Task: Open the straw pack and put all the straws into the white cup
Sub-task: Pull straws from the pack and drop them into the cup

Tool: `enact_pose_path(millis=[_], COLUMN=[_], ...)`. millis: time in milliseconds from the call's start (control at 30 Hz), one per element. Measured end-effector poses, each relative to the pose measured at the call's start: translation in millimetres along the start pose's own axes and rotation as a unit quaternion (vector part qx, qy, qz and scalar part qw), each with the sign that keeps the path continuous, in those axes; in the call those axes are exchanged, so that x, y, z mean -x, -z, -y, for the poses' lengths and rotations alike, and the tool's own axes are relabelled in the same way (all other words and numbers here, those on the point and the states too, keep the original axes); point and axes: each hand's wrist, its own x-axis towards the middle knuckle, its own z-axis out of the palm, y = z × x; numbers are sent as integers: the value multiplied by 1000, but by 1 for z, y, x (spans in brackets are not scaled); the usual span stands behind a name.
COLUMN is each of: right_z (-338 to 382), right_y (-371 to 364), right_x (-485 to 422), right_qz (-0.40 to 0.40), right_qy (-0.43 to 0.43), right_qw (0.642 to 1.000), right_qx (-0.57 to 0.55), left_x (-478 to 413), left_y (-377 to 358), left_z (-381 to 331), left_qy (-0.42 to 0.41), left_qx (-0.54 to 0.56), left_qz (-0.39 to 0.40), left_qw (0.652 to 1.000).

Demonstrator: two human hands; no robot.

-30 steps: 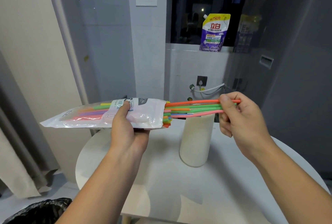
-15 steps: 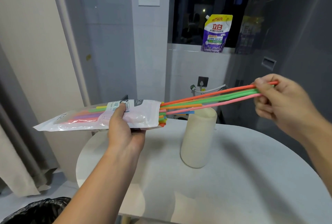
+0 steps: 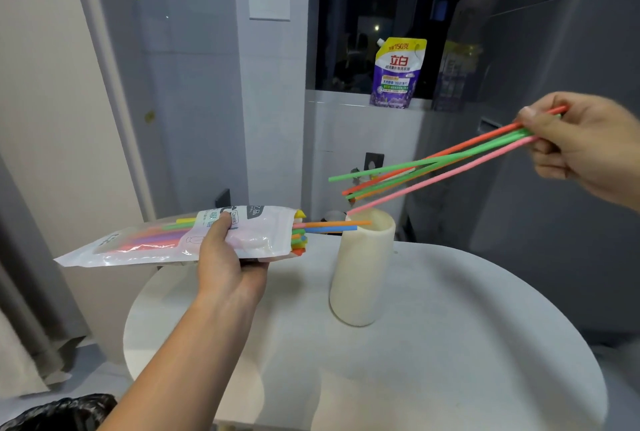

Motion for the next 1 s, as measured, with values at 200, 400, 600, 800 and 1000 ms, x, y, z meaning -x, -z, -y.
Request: enact_pose_path(millis=[200, 400, 600, 800, 1000], right_z=[17, 39, 50, 55, 59], right_y=[4, -3, -2, -10, -21], right_x=[-6, -4, 2, 6, 0], right_qz=[-13, -15, -12, 5, 43], right_qy=[10, 13, -1, -25, -42], right_qw=[995, 987, 984, 974, 949], right_qx=[97, 157, 179, 226, 308], left_x=[3, 12, 17, 20, 21], left_y=[-5, -10, -10, -9, -8], left_z=[6, 17, 24, 26, 28], left_qy=[17, 39, 31, 25, 18], left_qx=[-3, -25, -29, -25, -30], left_qz=[11, 9, 15, 19, 10], left_qw=[1000, 999, 999, 999, 999])
